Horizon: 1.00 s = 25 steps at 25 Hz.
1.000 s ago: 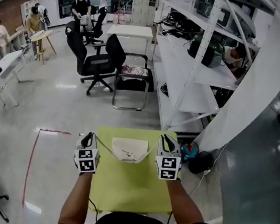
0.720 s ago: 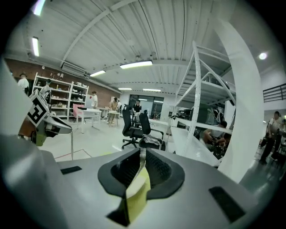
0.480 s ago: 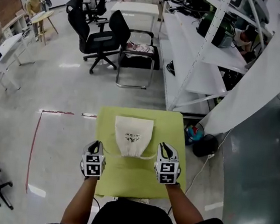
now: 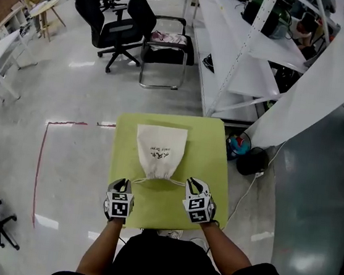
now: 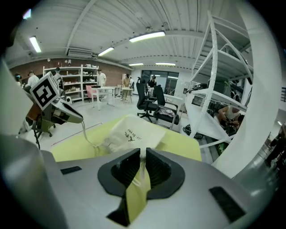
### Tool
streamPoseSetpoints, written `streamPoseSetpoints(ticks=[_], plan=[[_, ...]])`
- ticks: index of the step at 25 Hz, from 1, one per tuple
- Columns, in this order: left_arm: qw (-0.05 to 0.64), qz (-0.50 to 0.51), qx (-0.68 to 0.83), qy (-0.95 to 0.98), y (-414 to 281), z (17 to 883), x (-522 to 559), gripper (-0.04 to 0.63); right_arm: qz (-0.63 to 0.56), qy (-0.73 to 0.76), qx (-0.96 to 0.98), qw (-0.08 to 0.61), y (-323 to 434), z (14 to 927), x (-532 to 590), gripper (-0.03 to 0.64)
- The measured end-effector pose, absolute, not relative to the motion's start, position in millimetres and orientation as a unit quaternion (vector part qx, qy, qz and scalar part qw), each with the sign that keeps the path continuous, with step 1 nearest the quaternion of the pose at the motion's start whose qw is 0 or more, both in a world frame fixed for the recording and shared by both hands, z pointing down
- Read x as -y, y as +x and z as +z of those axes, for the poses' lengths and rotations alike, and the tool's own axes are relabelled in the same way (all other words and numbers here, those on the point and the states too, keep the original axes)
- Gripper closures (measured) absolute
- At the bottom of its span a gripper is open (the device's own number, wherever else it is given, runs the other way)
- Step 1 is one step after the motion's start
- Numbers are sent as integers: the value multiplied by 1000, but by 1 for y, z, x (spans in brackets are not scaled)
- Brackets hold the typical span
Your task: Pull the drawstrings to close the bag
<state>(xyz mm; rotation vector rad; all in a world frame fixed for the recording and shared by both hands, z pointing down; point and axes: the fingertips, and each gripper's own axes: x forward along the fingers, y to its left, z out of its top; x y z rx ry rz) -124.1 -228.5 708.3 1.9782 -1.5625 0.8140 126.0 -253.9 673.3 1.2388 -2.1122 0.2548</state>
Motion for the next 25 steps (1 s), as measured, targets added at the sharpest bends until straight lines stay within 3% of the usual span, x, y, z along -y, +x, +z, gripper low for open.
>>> streamPoseSetpoints(ticks=[4,7,10,22,25], plan=[[262,313,555,724,-111,722,211,433,109,442,813,363,122,702,238,563],[275,327,542,723,-105,731,201,380,132,413,817,379,119,717,229,449],[280,335,532,725,-101,734,197,288,143,397,823,381,117,720,223,405],[231,262,562,750,-95,659,237,284,91,396,860,308,82,638,253,402],[190,230,585,754,-94,627,252,301,67,402,871,273,72,606,266,451]])
